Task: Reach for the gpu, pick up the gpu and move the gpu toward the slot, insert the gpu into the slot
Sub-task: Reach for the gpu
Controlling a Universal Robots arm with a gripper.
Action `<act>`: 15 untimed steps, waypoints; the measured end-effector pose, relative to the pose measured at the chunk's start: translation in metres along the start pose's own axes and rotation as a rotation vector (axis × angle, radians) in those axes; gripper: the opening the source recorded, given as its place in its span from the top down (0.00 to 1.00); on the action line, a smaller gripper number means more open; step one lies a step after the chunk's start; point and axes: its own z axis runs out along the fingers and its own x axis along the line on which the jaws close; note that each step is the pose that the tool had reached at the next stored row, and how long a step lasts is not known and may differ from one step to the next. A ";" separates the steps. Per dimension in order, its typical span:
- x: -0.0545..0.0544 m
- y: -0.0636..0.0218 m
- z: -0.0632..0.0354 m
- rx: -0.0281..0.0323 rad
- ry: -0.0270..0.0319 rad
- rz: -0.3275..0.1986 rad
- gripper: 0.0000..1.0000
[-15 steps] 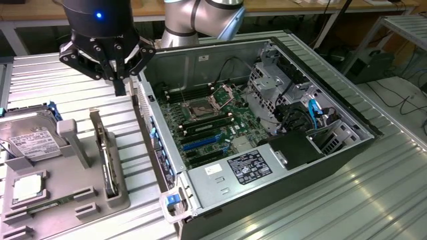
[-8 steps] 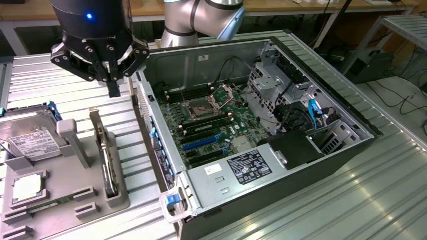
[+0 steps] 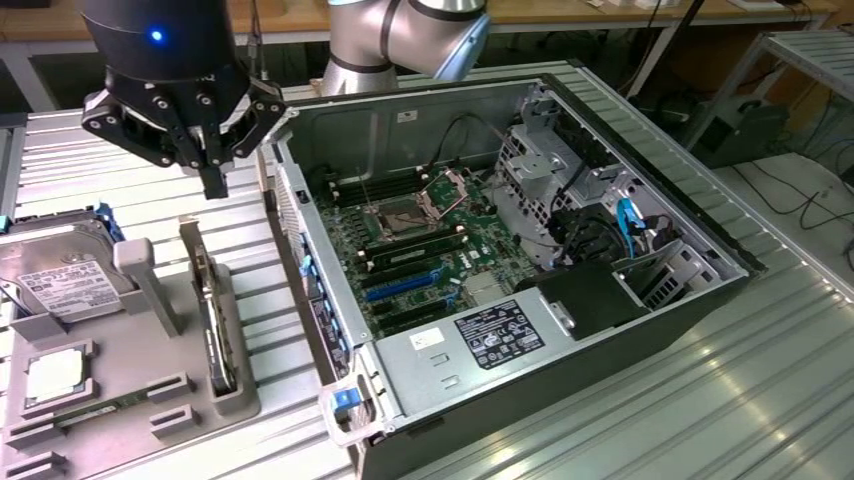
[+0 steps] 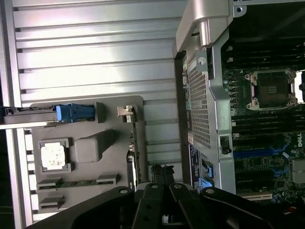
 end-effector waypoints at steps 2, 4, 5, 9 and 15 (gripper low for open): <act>0.003 -0.0006 0.0000 0.0000 0.0000 0.000 0.89; 0.006 -0.0013 -0.0001 0.0000 0.0000 0.000 0.89; 0.008 -0.0016 -0.0001 0.0000 0.0000 0.000 0.89; 0.014 -0.0029 -0.0002 0.0000 0.0000 0.000 0.89; 0.024 -0.0053 -0.0003 0.0000 0.0000 0.000 0.89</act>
